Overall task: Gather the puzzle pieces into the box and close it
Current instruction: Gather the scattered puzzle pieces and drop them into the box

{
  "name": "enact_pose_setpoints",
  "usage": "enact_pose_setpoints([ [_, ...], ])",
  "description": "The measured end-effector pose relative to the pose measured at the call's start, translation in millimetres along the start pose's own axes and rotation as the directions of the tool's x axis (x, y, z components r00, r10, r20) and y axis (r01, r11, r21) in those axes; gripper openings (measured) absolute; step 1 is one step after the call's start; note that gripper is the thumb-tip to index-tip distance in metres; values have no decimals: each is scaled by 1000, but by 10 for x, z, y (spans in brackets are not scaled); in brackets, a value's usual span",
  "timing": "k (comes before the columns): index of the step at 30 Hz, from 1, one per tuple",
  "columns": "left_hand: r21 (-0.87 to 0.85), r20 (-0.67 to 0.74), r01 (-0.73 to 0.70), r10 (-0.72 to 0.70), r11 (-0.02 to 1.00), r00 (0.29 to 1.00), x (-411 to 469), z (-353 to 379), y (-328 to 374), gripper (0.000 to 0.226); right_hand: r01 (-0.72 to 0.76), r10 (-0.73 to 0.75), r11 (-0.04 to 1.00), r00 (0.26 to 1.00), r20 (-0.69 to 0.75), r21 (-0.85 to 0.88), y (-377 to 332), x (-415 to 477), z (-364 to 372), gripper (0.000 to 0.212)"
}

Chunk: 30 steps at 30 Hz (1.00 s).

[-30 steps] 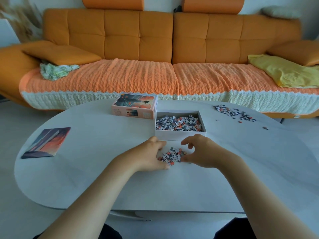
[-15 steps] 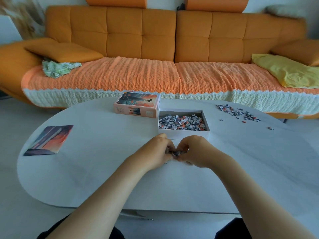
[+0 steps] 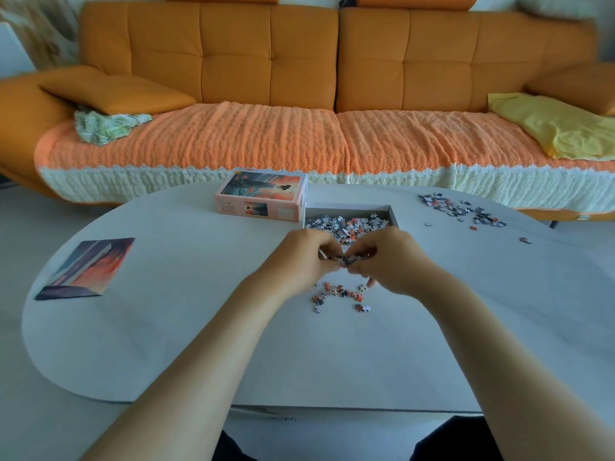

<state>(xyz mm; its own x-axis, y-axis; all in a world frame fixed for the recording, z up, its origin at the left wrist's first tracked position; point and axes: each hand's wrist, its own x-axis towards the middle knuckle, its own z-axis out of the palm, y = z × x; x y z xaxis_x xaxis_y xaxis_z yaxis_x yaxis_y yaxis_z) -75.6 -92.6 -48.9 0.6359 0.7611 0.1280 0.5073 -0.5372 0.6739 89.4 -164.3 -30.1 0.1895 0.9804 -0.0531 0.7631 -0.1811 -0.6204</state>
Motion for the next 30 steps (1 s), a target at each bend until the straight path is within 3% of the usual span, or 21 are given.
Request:
enact_pose_setpoints([
  [7, 12, -203, -84, 85, 996, 976, 371, 11, 71, 12, 97, -89, 995, 956, -279, 18, 74, 277, -87, 12],
  [11, 109, -202, -80, 101, 991, 974, 467, 157, 14, 20, -87, 18, 972, 954, -300, -217, 241, 373, -123, 22],
  [13, 228, -184, -90, 134, 969, 974, 465, 205, -41, 25, -103, 35, 971, 954, -297, -218, 321, 387, -147, 29],
  [17, 293, -182, -120, 179, 948, 967, 438, 189, -87, 15, -15, -35, 989, 943, -330, -147, 351, 391, -161, 9],
  [24, 343, 28, -188, 190, 920, 981, 354, 244, -31, 31, 211, -253, 925, 963, -97, -317, 382, 274, -7, 21],
  [30, 282, -108, -211, 249, 936, 962, 185, 132, -52, 18, 301, -380, 907, 887, -261, -296, 344, 106, -62, 19],
])
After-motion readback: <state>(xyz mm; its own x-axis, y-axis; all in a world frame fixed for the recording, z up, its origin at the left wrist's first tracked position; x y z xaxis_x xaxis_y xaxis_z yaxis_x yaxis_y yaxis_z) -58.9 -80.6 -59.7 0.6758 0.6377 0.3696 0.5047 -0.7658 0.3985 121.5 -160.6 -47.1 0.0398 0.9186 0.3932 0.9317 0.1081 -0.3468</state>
